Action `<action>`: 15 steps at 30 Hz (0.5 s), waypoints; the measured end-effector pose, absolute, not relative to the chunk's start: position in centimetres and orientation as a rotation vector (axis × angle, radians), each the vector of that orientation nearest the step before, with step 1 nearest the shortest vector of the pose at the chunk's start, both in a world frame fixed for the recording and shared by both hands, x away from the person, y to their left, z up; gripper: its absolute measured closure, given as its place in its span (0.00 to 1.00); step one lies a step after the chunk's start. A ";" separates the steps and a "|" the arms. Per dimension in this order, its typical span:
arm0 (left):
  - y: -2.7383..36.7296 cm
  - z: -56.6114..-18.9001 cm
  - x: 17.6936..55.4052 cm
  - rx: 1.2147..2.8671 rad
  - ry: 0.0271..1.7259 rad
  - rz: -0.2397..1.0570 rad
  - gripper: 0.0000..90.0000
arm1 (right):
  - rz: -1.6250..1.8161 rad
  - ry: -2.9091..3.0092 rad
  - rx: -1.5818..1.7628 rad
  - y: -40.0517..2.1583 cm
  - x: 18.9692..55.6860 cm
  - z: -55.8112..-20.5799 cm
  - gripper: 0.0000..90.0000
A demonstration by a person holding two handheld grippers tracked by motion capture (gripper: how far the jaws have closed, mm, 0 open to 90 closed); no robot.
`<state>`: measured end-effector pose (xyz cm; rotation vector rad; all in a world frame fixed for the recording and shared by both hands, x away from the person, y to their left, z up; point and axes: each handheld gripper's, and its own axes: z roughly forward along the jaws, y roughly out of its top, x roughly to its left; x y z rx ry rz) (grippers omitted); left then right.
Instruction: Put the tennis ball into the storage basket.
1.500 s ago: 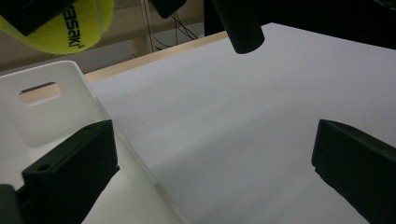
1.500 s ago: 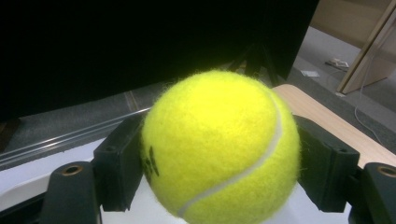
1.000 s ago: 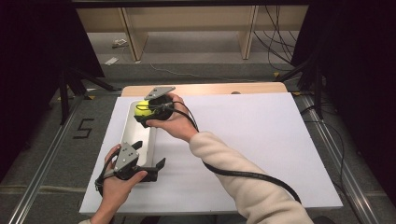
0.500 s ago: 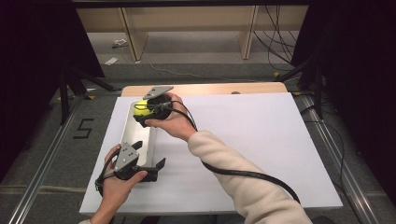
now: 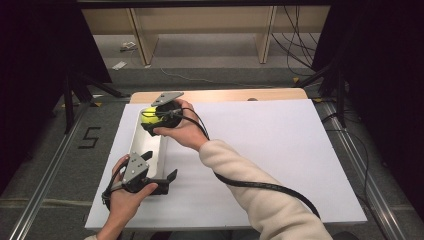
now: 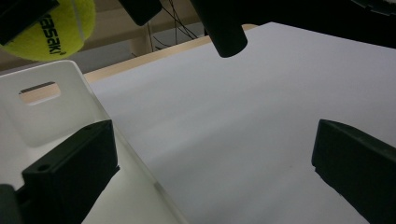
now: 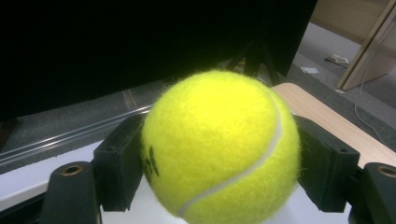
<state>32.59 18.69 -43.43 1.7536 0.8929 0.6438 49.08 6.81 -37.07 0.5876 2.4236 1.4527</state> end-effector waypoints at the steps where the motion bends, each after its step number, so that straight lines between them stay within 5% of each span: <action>1: 18.7 -43.4 32.6 1.753 0.893 0.645 0.00 | 1.452 2.423 0.584 6.8 49.1 -37.1 0.29; 15: 18.7 -43.4 32.6 1.751 0.895 0.642 0.00 | 1.455 2.421 0.589 7.3 49.3 -37.0 0.29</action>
